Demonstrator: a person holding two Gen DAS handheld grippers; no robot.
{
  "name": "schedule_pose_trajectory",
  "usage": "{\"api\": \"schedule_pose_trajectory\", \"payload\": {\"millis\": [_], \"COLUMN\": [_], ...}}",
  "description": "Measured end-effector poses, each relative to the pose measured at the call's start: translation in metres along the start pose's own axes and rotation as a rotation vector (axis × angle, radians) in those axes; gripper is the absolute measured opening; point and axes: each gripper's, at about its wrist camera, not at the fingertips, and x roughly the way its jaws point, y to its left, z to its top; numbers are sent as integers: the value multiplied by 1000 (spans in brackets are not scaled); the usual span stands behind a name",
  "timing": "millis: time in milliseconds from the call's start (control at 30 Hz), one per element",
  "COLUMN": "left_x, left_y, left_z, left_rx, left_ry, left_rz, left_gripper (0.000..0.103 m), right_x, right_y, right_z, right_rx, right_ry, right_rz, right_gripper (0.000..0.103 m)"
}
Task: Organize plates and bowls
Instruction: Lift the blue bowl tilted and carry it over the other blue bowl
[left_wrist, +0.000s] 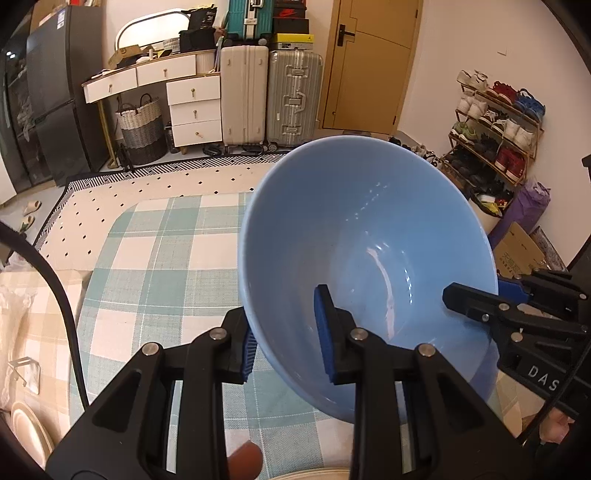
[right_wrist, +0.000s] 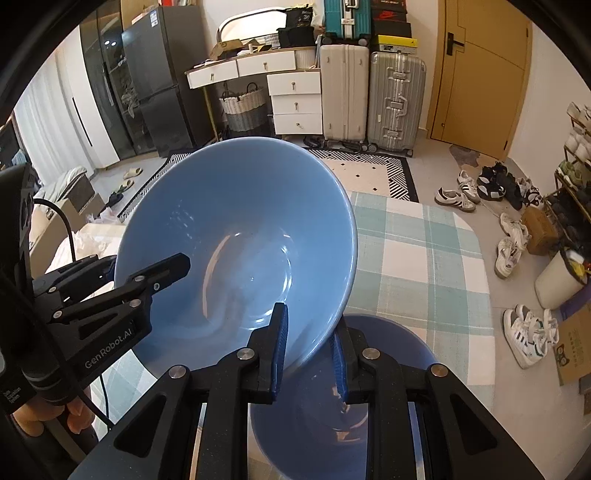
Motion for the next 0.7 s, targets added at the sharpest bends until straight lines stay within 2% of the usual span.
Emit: {"api": "schedule_pose_trajectory", "payload": {"millis": [300,700], "left_x": [-19,-28], "left_y": [-40,-91], "left_z": [-7,-18], "left_rx": [35,79], "left_ry": [0,10], "left_rz": [-33,-64], "left_gripper": [24,24], "right_x": [-28,-45], "right_y": [-13,-35], "right_z": [-18,-41], "right_rx": [31,74], "right_ry": [-14,-17], "right_rz": [-33,-47], "right_gripper": [22,22]}}
